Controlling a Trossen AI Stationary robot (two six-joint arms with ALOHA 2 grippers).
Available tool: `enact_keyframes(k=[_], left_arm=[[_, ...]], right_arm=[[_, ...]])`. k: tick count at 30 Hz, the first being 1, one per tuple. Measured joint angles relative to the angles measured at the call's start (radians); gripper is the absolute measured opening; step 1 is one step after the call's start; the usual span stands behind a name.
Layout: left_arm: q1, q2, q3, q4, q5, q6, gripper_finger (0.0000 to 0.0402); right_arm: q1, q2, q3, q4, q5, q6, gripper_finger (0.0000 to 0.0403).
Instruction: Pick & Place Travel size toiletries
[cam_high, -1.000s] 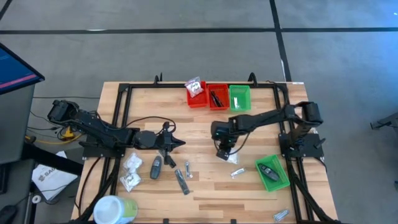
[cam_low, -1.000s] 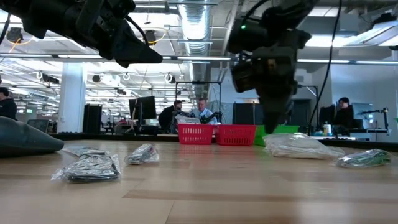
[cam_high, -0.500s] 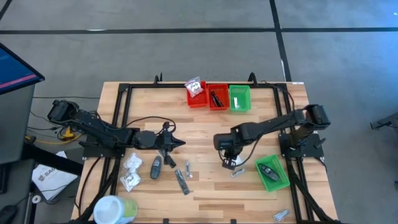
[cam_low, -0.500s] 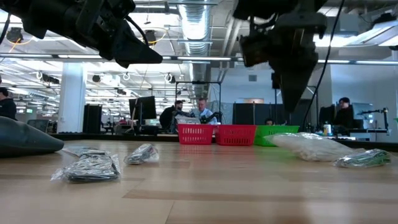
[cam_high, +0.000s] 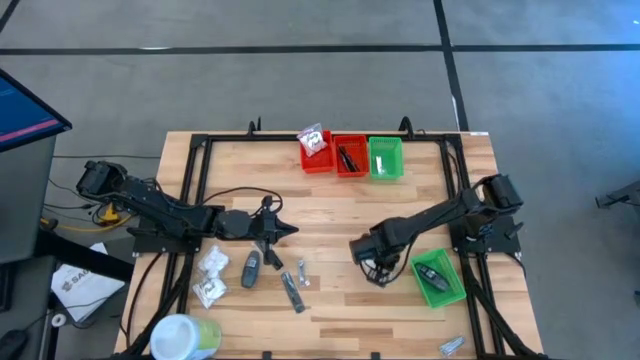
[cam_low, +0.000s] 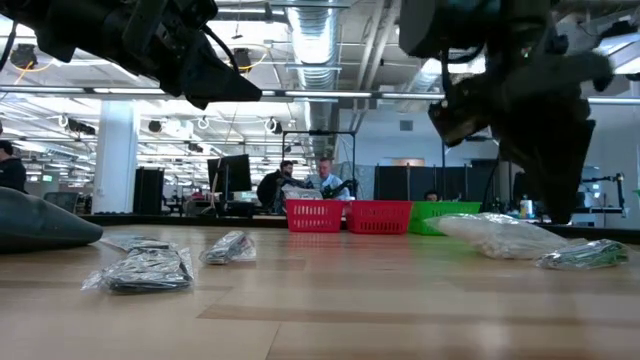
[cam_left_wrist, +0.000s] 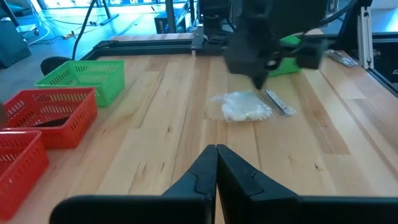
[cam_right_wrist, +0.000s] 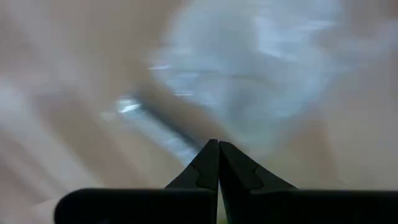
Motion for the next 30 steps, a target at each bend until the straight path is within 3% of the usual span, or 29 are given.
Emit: enact_keyframes(k=[5,11,15,22,30], left_arm=[[-0.002,0.000,0.000,0.005,0.000,-0.009,0.0002],[-0.002,0.000,0.000,0.004,0.000,-0.008,0.0002],[-0.002,0.000,0.000,0.005,0.000,-0.008,0.0002],[-0.002,0.000,0.000,0.004,0.000,-0.008,0.0002],[-0.002,0.000,0.000,0.005,0.000,-0.008,0.0002]], right_arm=[[-0.049,0.000,0.000,0.013,0.049,-0.016,0.0000],[-0.120,0.000,0.000,0.168,0.067,-0.161,0.0000],[-0.168,0.000,0.003,0.175,0.119,-0.199,0.0000],[-0.091,-0.003,0.003,0.029,0.103,-0.153,0.0000],[-0.059,-0.001,0.003,0.129,0.094,-0.148,0.0000]])
